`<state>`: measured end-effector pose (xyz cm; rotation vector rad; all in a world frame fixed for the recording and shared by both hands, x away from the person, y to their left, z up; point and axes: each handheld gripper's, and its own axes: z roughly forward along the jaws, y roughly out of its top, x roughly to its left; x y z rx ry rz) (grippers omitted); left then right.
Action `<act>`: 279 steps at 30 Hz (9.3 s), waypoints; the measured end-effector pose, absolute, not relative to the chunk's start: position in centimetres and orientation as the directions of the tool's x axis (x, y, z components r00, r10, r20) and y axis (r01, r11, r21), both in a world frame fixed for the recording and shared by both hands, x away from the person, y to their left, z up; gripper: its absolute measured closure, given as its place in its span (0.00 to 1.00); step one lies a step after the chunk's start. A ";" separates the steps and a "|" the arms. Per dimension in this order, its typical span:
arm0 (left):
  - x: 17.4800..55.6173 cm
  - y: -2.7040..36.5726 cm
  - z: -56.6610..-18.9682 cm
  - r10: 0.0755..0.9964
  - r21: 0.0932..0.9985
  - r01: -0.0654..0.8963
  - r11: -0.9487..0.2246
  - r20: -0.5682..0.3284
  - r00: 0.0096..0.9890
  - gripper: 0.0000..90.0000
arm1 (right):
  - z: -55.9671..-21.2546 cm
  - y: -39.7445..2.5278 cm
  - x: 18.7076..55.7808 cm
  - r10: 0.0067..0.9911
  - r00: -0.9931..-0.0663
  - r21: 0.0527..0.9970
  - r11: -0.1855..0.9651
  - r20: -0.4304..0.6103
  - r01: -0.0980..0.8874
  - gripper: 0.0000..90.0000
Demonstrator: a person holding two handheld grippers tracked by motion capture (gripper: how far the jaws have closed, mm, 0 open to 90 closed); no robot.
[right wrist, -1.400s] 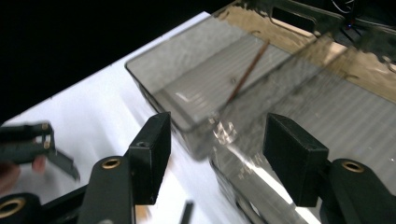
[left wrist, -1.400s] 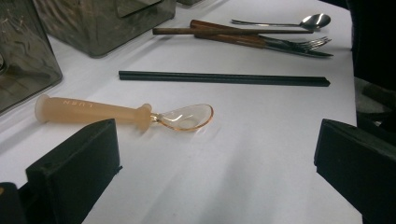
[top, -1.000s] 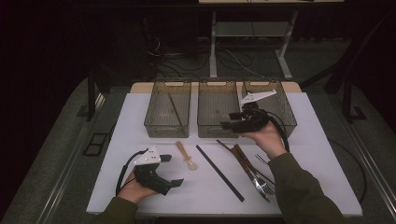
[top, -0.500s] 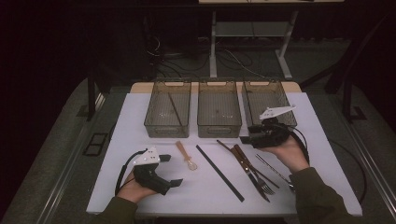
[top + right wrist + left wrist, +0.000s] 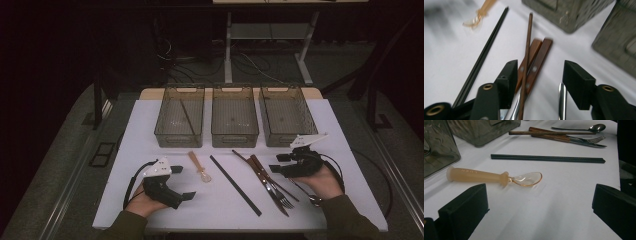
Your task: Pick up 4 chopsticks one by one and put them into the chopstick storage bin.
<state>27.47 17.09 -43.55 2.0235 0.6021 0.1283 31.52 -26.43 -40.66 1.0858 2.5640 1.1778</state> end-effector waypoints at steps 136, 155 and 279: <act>27.5 16.7 -43.6 0.445 0.841 0.347 -0.415 -0.145 0.884 0.00 | -39.8 -20.1 33.0 0.612 -0.763 0.805 0.334 0.210 0.490 0.94; 27.5 16.9 -43.6 0.453 0.849 0.352 -0.395 -0.154 0.878 0.00 | -37.2 -14.7 36.3 0.639 -0.733 0.834 0.257 0.233 0.488 0.94; 27.8 17.3 -43.6 0.469 0.845 0.366 -0.389 -0.160 0.868 0.02 | -36.5 -18.1 35.9 0.625 -0.760 0.776 0.387 0.177 0.499 0.31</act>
